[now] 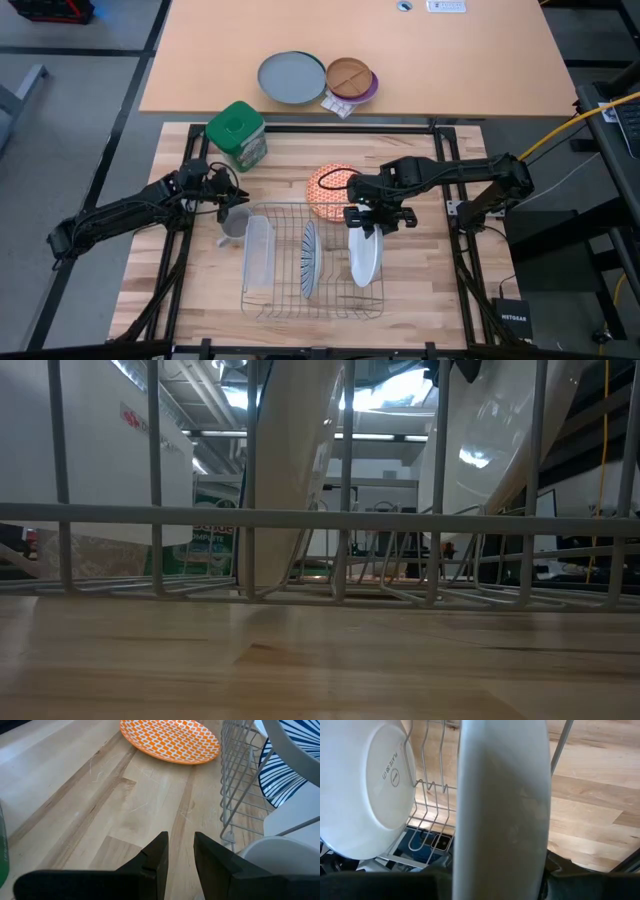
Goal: Sort dishes
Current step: Put the white plate in the dish rack
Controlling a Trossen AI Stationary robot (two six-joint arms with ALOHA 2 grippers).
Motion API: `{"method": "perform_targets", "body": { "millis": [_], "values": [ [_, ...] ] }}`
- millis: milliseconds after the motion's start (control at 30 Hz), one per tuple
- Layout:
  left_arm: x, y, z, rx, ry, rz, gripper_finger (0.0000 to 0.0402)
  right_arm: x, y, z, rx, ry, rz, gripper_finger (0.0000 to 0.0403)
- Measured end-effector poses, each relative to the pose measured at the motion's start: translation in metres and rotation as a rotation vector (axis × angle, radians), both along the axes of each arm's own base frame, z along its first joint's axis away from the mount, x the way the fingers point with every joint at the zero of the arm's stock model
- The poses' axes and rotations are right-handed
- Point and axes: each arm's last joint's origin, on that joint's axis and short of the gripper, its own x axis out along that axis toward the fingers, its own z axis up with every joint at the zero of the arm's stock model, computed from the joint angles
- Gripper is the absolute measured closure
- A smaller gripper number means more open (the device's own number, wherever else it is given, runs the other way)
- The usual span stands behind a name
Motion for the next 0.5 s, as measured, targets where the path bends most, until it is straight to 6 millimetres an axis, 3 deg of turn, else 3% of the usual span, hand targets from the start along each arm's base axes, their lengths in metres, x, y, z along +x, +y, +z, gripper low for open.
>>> {"method": "perform_targets", "body": {
  "millis": [300, 500],
  "values": [
    [0.0000, 0.0000, 0.0000, 0.000, 0.000, 0.000, 0.0320, 0.0000, 0.0002, 0.0001, 0.009, 0.002, -0.002, 0.0279],
    [0.0000, 0.0000, 0.0000, 0.000, 0.000, 0.000, 0.0320, -0.0004, 0.0003, -0.0005, 0.013, 0.019, -0.015, 0.0203]
  ]
}}
